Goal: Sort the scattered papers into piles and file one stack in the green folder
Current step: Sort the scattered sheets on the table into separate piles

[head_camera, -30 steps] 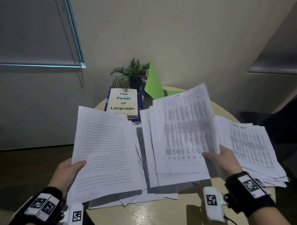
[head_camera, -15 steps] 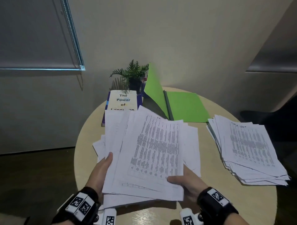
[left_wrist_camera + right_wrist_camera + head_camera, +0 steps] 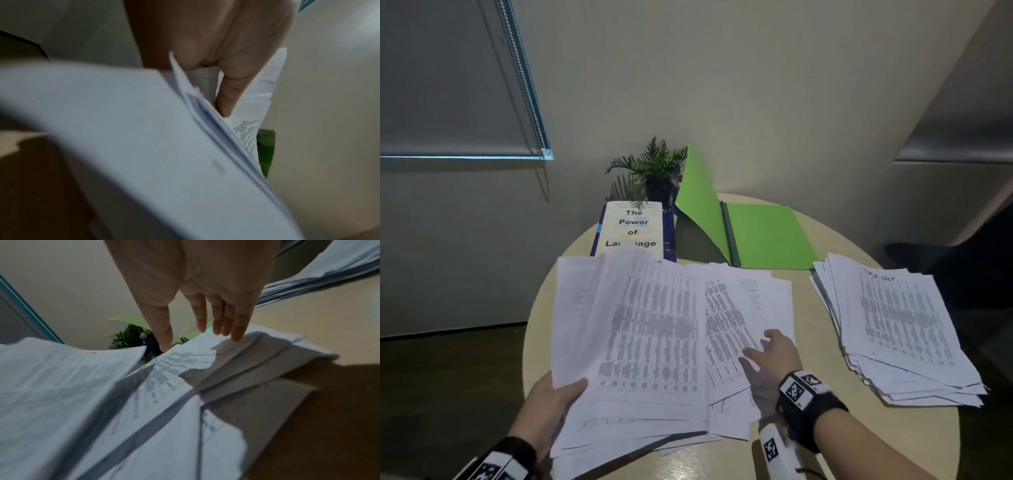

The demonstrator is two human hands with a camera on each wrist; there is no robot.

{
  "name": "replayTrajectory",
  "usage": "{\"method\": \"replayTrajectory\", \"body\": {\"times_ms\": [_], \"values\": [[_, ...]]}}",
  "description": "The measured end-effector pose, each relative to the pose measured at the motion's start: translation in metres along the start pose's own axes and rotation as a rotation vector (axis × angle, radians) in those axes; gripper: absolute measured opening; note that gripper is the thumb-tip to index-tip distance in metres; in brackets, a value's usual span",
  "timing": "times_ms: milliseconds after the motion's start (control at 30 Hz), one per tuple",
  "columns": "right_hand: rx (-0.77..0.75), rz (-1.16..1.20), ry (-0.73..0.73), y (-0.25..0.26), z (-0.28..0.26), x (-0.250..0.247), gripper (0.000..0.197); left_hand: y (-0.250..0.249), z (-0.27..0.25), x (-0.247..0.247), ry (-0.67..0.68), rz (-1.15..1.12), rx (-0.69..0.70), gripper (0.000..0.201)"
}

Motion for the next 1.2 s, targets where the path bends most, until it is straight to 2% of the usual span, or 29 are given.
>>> {"method": "replayTrajectory", "body": {"times_ms": [67,167,200,300,333,367,467,533,600,633,700,767,800,967,1133,1200], "values": [[0.050,-0.193,-0.009,-0.003,0.011,-0.001,0.078,0.010,0.000,-0.018,-0.048,-0.008,-0.040,0.038],[0.153,-0.309,0.014,-0.010,0.015,0.006,0.074,0.021,-0.003,-0.039,-0.110,-0.020,-0.077,0.038],[0.171,-0.273,0.032,-0.013,0.015,0.009,0.068,0.022,-0.003,-0.043,-0.125,-0.033,-0.078,0.040],[0.173,-0.227,0.036,-0.018,0.012,0.006,0.021,0.023,-0.002,-0.050,-0.142,-0.089,-0.051,0.043],[0.168,-0.232,0.007,-0.021,0.010,-0.001,0.012,0.022,-0.003,-0.049,-0.137,-0.114,-0.046,0.043],[0.179,-0.229,-0.026,-0.026,0.008,-0.009,0.011,0.021,-0.001,-0.048,-0.136,-0.134,-0.042,0.043],[0.243,-0.226,-0.152,-0.041,-0.006,-0.026,0.027,0.021,0.001,-0.047,-0.152,-0.167,-0.041,0.044],[0.290,-0.303,-0.199,-0.046,-0.014,-0.030,0.053,0.021,0.004,-0.044,-0.140,-0.174,-0.038,0.043],[0.285,-0.171,-0.202,-0.043,-0.016,-0.025,0.067,0.020,0.006,-0.039,-0.109,-0.189,-0.040,0.042],[0.289,-0.082,-0.184,-0.042,-0.017,-0.022,0.065,0.021,0.008,-0.037,-0.110,-0.187,-0.038,0.040],[0.298,0.034,-0.150,-0.041,-0.019,-0.021,0.046,0.023,0.011,-0.033,-0.101,-0.173,-0.047,0.037],[0.236,0.108,-0.170,-0.043,-0.020,-0.026,0.019,0.024,0.016,-0.031,-0.104,-0.157,-0.057,0.041],[0.190,0.162,-0.201,-0.044,-0.020,-0.031,0.012,0.025,0.019,-0.032,-0.111,-0.158,-0.063,0.044],[-0.002,0.334,-0.315,-0.041,-0.038,-0.068,0.009,0.027,0.024,-0.031,-0.089,-0.133,-0.073,0.041],[-0.064,0.311,-0.213,-0.042,-0.045,-0.081,0.014,0.022,0.024,-0.037,-0.103,-0.120,-0.029,0.037],[-0.079,0.308,-0.277,-0.044,-0.047,-0.093,0.013,0.024,0.025,-0.038,-0.097,-0.115,-0.031,0.039]]}}
Point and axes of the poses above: each hand's wrist, its own z-axis towards the middle knuckle, its own x-axis out of the palm, y = z × x, the point moved 7 cm from there along z, towards the middle knuckle, and after that the axes turned 15 degrees about z, right-handed, at the moved point
